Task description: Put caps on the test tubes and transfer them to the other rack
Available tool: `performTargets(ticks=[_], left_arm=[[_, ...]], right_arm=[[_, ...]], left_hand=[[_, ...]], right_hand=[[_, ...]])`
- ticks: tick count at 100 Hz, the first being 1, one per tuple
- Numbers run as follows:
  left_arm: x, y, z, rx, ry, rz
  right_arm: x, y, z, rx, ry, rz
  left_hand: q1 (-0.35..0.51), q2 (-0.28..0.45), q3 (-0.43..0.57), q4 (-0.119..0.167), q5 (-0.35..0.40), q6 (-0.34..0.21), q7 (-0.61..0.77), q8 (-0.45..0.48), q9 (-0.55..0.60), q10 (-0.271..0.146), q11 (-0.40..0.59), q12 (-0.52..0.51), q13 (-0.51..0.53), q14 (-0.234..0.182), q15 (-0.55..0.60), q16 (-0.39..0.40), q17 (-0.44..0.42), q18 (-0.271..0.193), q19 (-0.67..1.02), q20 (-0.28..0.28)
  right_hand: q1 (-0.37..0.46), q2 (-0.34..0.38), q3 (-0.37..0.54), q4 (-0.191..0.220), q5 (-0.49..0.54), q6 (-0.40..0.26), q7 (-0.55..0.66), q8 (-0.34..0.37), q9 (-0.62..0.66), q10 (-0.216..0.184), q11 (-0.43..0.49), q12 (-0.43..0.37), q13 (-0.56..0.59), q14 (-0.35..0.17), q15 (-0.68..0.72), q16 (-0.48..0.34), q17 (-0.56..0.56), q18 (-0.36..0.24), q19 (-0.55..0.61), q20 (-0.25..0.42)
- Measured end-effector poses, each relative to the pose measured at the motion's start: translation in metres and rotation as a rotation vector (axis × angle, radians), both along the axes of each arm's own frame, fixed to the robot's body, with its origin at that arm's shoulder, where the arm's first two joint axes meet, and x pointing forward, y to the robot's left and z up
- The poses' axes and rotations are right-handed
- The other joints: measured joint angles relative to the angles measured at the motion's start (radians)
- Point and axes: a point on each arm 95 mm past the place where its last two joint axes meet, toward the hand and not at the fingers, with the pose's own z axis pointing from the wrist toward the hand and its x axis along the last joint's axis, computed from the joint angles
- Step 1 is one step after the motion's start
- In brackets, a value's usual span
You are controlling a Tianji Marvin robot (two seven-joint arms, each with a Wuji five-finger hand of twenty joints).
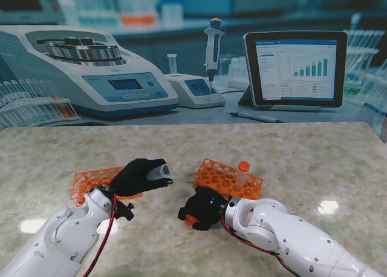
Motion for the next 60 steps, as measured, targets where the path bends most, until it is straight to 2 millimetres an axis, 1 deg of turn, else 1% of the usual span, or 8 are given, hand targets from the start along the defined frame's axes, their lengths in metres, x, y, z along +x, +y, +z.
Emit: performTargets(ticks=[2, 16, 21, 42, 56, 57, 60], left_arm=[[0.0000, 0.0000, 0.0000, 0.000, 0.000, 0.000], [-0.0002, -0.0002, 0.0003, 0.000, -0.001, 0.000], [-0.0002, -0.0001, 0.0003, 0.000, -0.001, 0.000], [-0.0002, -0.0001, 0.0003, 0.001, -0.001, 0.000], [-0.0003, -0.0001, 0.0003, 0.001, -0.001, 0.000], [-0.0003, -0.0001, 0.0003, 0.001, -0.001, 0.000], [-0.0003, -0.0001, 0.0003, 0.001, -0.001, 0.000]], right_arm=[[-0.0004, 0.0000, 0.0003, -0.001, -0.001, 0.001], [-0.0026, 0.0010, 0.0018, -0.003, -0.005, 0.004], [-0.0027, 0.0013, 0.0020, -0.004, -0.006, 0.003], [-0.0038, 0.0076, -0.0019, -0.013, 0.004, 0.013], [-0.0009, 0.0089, -0.0056, -0.009, 0.010, 0.009], [-0.0007, 0.0090, -0.0059, -0.008, 0.010, 0.009], [-0.0003, 0.0091, -0.0066, -0.005, 0.009, 0.009]], left_hand=[[0.000, 0.000, 0.000, 0.000, 0.000, 0.000, 0.000, 0.000, 0.000, 0.000, 0.000, 0.000, 0.000, 0.000, 0.000, 0.000, 0.000, 0.000, 0.000, 0.000], [0.000, 0.000, 0.000, 0.000, 0.000, 0.000, 0.000, 0.000, 0.000, 0.000, 0.000, 0.000, 0.000, 0.000, 0.000, 0.000, 0.000, 0.000, 0.000, 0.000], [0.000, 0.000, 0.000, 0.000, 0.000, 0.000, 0.000, 0.000, 0.000, 0.000, 0.000, 0.000, 0.000, 0.000, 0.000, 0.000, 0.000, 0.000, 0.000, 0.000], [0.000, 0.000, 0.000, 0.000, 0.000, 0.000, 0.000, 0.000, 0.000, 0.000, 0.000, 0.000, 0.000, 0.000, 0.000, 0.000, 0.000, 0.000, 0.000, 0.000], [0.000, 0.000, 0.000, 0.000, 0.000, 0.000, 0.000, 0.000, 0.000, 0.000, 0.000, 0.000, 0.000, 0.000, 0.000, 0.000, 0.000, 0.000, 0.000, 0.000], [0.000, 0.000, 0.000, 0.000, 0.000, 0.000, 0.000, 0.000, 0.000, 0.000, 0.000, 0.000, 0.000, 0.000, 0.000, 0.000, 0.000, 0.000, 0.000, 0.000], [0.000, 0.000, 0.000, 0.000, 0.000, 0.000, 0.000, 0.000, 0.000, 0.000, 0.000, 0.000, 0.000, 0.000, 0.000, 0.000, 0.000, 0.000, 0.000, 0.000]], right_hand=[[-0.001, 0.000, -0.002, 0.000, -0.010, 0.004, -0.016, 0.000, 0.000, 0.000, 0.000, 0.001, 0.000, 0.000, 0.000, 0.000, -0.001, 0.000, 0.000, 0.001], [-0.022, 0.000, -0.010, 0.000, -0.017, 0.027, -0.023, 0.000, -0.018, 0.003, 0.001, 0.009, -0.019, 0.000, 0.002, 0.000, -0.009, 0.000, 0.000, 0.001], [-0.022, 0.000, -0.011, 0.000, -0.017, 0.028, -0.023, 0.000, -0.025, 0.010, 0.001, 0.009, -0.023, 0.000, 0.002, 0.000, -0.011, 0.000, 0.000, 0.002], [-0.022, 0.000, -0.021, 0.000, -0.017, 0.030, -0.023, 0.000, -0.026, 0.011, 0.000, 0.020, -0.033, 0.000, 0.024, 0.001, -0.020, 0.000, 0.000, 0.014], [-0.022, -0.001, -0.021, 0.000, -0.010, 0.030, -0.019, 0.011, -0.026, 0.011, 0.014, 0.044, -0.034, 0.000, 0.024, 0.014, -0.020, 0.000, 0.000, 0.014], [-0.022, -0.002, -0.021, 0.000, -0.007, 0.030, -0.001, 0.013, -0.026, 0.011, 0.014, 0.049, -0.034, 0.000, 0.024, 0.014, -0.020, 0.000, 0.000, 0.014], [-0.022, -0.014, -0.021, 0.000, -0.006, 0.030, 0.000, 0.015, -0.026, 0.012, 0.017, 0.051, -0.034, 0.000, 0.030, 0.014, -0.020, 0.000, 0.000, 0.014]])
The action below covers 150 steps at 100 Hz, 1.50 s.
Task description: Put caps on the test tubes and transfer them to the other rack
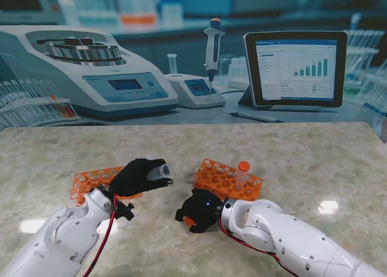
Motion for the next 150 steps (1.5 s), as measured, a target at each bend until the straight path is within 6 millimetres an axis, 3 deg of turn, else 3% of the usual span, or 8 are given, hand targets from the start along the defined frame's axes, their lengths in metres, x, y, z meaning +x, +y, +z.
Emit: performTargets(ticks=[17, 150], left_arm=[[0.0000, 0.0000, 0.0000, 0.000, 0.000, 0.000], [0.0001, -0.0021, 0.0000, 0.001, 0.002, -0.008]], right_arm=[[0.0010, 0.0002, -0.0030, 0.009, -0.011, 0.000], [0.0006, -0.0073, -0.0076, 0.037, -0.045, -0.047]], left_hand=[[0.000, 0.000, 0.000, 0.000, 0.000, 0.000, 0.000, 0.000, 0.000, 0.000, 0.000, 0.000, 0.000, 0.000, 0.000, 0.000, 0.000, 0.000, 0.000, 0.000], [0.000, 0.000, 0.000, 0.000, 0.000, 0.000, 0.000, 0.000, 0.000, -0.001, -0.009, 0.000, 0.000, 0.000, -0.001, 0.000, 0.000, 0.000, 0.000, 0.000]], right_hand=[[0.000, -0.034, 0.001, 0.000, 0.010, -0.001, 0.009, 0.031, 0.000, 0.000, 0.027, 0.032, 0.002, 0.000, 0.018, 0.000, 0.026, 0.000, 0.000, 0.000], [0.022, -0.046, 0.041, 0.000, 0.060, -0.021, 0.049, 0.128, 0.031, 0.001, 0.102, 0.133, 0.048, -0.003, 0.042, 0.011, 0.071, 0.000, 0.000, -0.002]])
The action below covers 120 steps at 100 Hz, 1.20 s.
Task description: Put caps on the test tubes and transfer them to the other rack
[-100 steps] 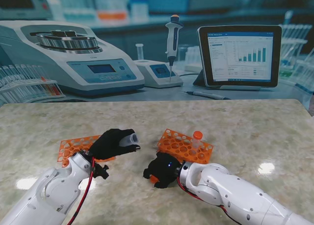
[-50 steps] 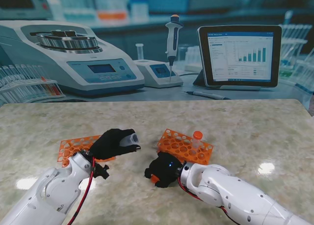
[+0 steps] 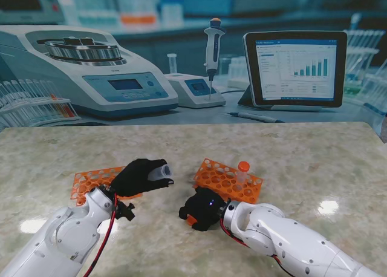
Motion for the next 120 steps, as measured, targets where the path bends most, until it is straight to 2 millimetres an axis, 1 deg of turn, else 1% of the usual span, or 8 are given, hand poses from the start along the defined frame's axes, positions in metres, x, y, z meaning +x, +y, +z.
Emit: performTargets(ticks=[35, 51, 83, 89, 101, 104, 108, 120], left_arm=[[0.0010, -0.0010, 0.0001, 0.001, 0.000, -0.003], [0.0012, -0.0013, 0.0002, 0.001, 0.000, -0.005], [0.0017, -0.0017, -0.0003, 0.002, 0.002, -0.007], [0.0017, -0.0017, -0.0003, 0.002, 0.002, -0.007], [0.0016, -0.0018, -0.0004, 0.002, 0.002, -0.007], [0.0016, -0.0018, -0.0004, 0.002, 0.003, -0.007], [0.0016, -0.0018, -0.0004, 0.002, 0.003, -0.007], [0.0016, -0.0018, -0.0004, 0.002, 0.003, -0.007]], right_arm=[[0.0001, -0.0006, -0.0014, 0.010, 0.001, -0.003], [0.0003, -0.0006, -0.0016, 0.012, 0.002, -0.004], [0.0008, 0.0007, -0.0023, 0.017, 0.011, -0.004], [0.0011, 0.0010, -0.0024, 0.019, 0.013, -0.004], [0.0013, 0.0015, -0.0028, 0.022, 0.014, -0.003], [0.0013, 0.0015, -0.0029, 0.022, 0.015, -0.003], [0.0013, 0.0015, -0.0029, 0.023, 0.016, -0.003], [0.0014, 0.0017, -0.0033, 0.025, 0.020, -0.003]], left_hand=[[0.000, 0.000, 0.000, 0.000, 0.000, 0.000, 0.000, 0.000, 0.000, 0.000, -0.001, 0.000, 0.000, 0.000, 0.000, 0.000, 0.000, 0.000, 0.000, 0.000], [0.000, 0.000, 0.000, 0.000, 0.000, 0.000, 0.000, 0.000, 0.000, 0.000, -0.001, 0.000, 0.000, 0.000, 0.000, 0.000, 0.000, 0.000, 0.000, 0.000], [0.000, 0.000, 0.000, 0.000, 0.000, 0.000, 0.000, 0.000, 0.000, 0.000, -0.001, 0.000, 0.000, 0.000, 0.000, 0.000, 0.000, 0.000, 0.000, 0.000], [0.000, 0.000, 0.000, 0.000, 0.000, 0.000, 0.000, 0.000, 0.000, 0.000, -0.001, 0.000, 0.000, 0.000, 0.000, 0.000, 0.000, 0.000, 0.000, 0.000], [0.000, 0.000, 0.000, 0.000, 0.000, 0.000, 0.000, 0.000, 0.000, 0.000, -0.001, 0.000, 0.000, 0.000, 0.000, 0.000, 0.000, 0.000, 0.000, 0.000], [0.000, 0.000, 0.000, 0.000, 0.000, 0.000, 0.000, 0.000, 0.000, 0.000, -0.001, 0.000, 0.000, 0.000, 0.000, 0.000, 0.000, 0.000, 0.000, 0.000], [0.000, 0.000, 0.000, 0.000, 0.000, 0.000, 0.000, 0.000, 0.000, 0.000, -0.001, 0.000, 0.000, 0.000, 0.000, 0.000, 0.000, 0.000, 0.000, 0.000], [0.000, 0.000, 0.000, 0.000, 0.000, 0.000, 0.000, 0.000, 0.000, 0.000, -0.001, 0.000, 0.000, 0.000, 0.000, 0.000, 0.000, 0.000, 0.000, 0.000]], right_hand=[[0.022, -0.004, 0.000, 0.000, 0.003, -0.005, 0.020, 0.008, 0.033, 0.001, 0.024, 0.021, 0.021, -0.009, 0.001, 0.000, 0.036, 0.000, 0.000, -0.013], [0.036, -0.013, 0.000, -0.021, 0.002, -0.008, 0.027, 0.008, 0.037, 0.001, 0.035, 0.024, 0.032, -0.010, -0.001, 0.000, 0.047, 0.000, 0.000, -0.025], [0.073, -0.013, 0.001, -0.049, 0.002, -0.008, 0.085, -0.009, 0.046, 0.001, 0.049, 0.114, 0.059, -0.019, -0.001, 0.000, 0.063, 0.000, 0.000, -0.038], [0.073, -0.025, 0.001, -0.049, 0.001, -0.008, 0.114, -0.044, 0.049, 0.002, 0.049, 0.140, 0.063, -0.020, 0.000, 0.000, 0.067, 0.000, 0.000, -0.049], [0.074, -0.026, 0.001, -0.053, 0.001, -0.008, 0.134, -0.055, 0.056, 0.005, 0.047, 0.153, 0.073, -0.020, 0.001, 0.000, 0.073, 0.000, 0.000, -0.051], [0.084, -0.026, 0.001, -0.068, 0.001, -0.008, 0.139, -0.056, 0.057, 0.008, 0.047, 0.153, 0.073, -0.020, 0.000, 0.000, 0.079, 0.000, 0.000, -0.051], [0.084, -0.026, 0.001, -0.071, 0.001, -0.008, 0.142, -0.056, 0.068, 0.009, 0.047, 0.153, 0.073, -0.020, 0.000, 0.000, 0.082, 0.000, 0.000, -0.051], [0.084, -0.027, 0.001, -0.072, 0.000, -0.009, 0.156, -0.057, 0.076, 0.011, 0.047, 0.153, 0.085, -0.020, 0.000, 0.000, 0.093, 0.000, 0.000, -0.052]])
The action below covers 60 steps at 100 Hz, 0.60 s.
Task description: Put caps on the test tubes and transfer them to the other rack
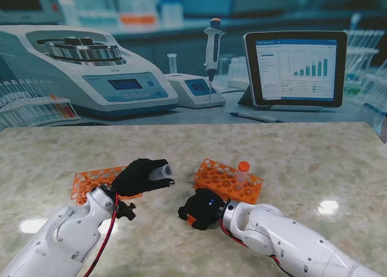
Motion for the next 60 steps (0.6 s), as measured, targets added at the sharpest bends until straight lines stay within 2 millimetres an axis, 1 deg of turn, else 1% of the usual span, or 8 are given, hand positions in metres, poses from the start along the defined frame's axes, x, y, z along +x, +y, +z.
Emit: performTargets(ticks=[4, 16, 23, 30, 37, 60], left_arm=[[0.0000, 0.0001, 0.0000, 0.000, 0.000, 0.000], [-0.0001, 0.0004, 0.0000, 0.000, 0.000, 0.001], [-0.0001, 0.0003, 0.0000, 0.000, -0.001, 0.001], [-0.0001, 0.0003, 0.0001, 0.000, -0.001, 0.001], [-0.0001, 0.0003, 0.0001, 0.000, 0.000, 0.001], [-0.0001, 0.0001, 0.0001, 0.000, 0.000, 0.000]], right_arm=[[0.0001, 0.0002, -0.0002, 0.002, 0.002, 0.001], [0.0004, 0.0007, -0.0015, 0.012, 0.005, 0.004], [0.0008, 0.0009, -0.0018, 0.015, 0.007, 0.005], [0.0010, 0.0010, -0.0019, 0.016, 0.008, 0.008], [0.0010, 0.0011, -0.0021, 0.019, 0.010, 0.010], [0.0009, 0.0014, -0.0028, 0.023, 0.015, 0.015]], left_hand=[[0.000, 0.000, 0.000, 0.000, 0.000, 0.000, 0.000, 0.000, 0.000, 0.000, 0.000, 0.000, 0.000, 0.000, 0.000, 0.000, 0.000, 0.000, 0.000, 0.000], [0.000, 0.000, 0.000, 0.000, 0.000, 0.000, 0.000, 0.000, 0.000, 0.000, 0.000, 0.000, 0.000, 0.000, 0.000, 0.000, 0.000, 0.000, 0.000, 0.000], [0.000, 0.000, 0.000, 0.000, 0.000, 0.000, 0.000, 0.000, 0.000, 0.000, 0.000, 0.000, 0.000, 0.000, 0.000, 0.000, 0.000, 0.000, 0.000, 0.000], [0.000, 0.000, 0.000, 0.000, 0.000, 0.000, 0.000, 0.000, 0.000, 0.000, 0.000, 0.000, 0.000, 0.000, 0.000, 0.000, 0.000, 0.000, 0.000, 0.000], [0.000, 0.000, 0.000, 0.000, 0.000, 0.000, 0.000, 0.000, 0.000, 0.000, 0.000, 0.000, 0.000, 0.000, 0.000, 0.000, 0.000, 0.000, 0.000, 0.000], [0.000, 0.000, 0.000, 0.000, 0.000, 0.000, 0.000, 0.000, 0.000, 0.000, 0.000, 0.000, 0.000, 0.000, 0.000, 0.000, 0.000, 0.000, 0.000, 0.000]], right_hand=[[0.000, 0.000, 0.000, 0.000, 0.000, -0.004, 0.015, -0.002, 0.002, 0.001, 0.000, 0.000, 0.000, 0.000, 0.000, 0.000, 0.002, 0.000, 0.000, -0.010], [0.009, -0.010, 0.000, -0.001, 0.000, -0.004, 0.048, -0.011, 0.008, 0.012, 0.000, 0.008, 0.011, 0.000, 0.000, 0.000, 0.013, -0.002, 0.000, -0.011], [0.010, -0.011, 0.002, -0.002, 0.000, -0.004, 0.081, -0.059, 0.013, 0.015, -0.002, 0.010, 0.011, 0.000, 0.000, 0.016, 0.019, -0.002, 0.000, -0.023], [0.010, -0.021, 0.013, -0.003, 0.000, -0.006, 0.094, -0.077, 0.016, 0.019, -0.002, 0.010, 0.011, 0.000, 0.000, 0.018, 0.023, -0.002, 0.000, -0.023], [0.017, -0.022, 0.021, -0.012, 0.000, -0.012, 0.098, -0.078, 0.018, 0.024, -0.011, 0.010, 0.025, 0.000, 0.001, 0.028, 0.032, -0.002, 0.000, -0.024], [0.021, -0.024, 0.035, -0.013, 0.000, -0.024, 0.123, -0.094, 0.027, 0.040, -0.016, 0.019, 0.034, 0.001, 0.001, 0.040, 0.045, -0.003, 0.000, -0.035]])
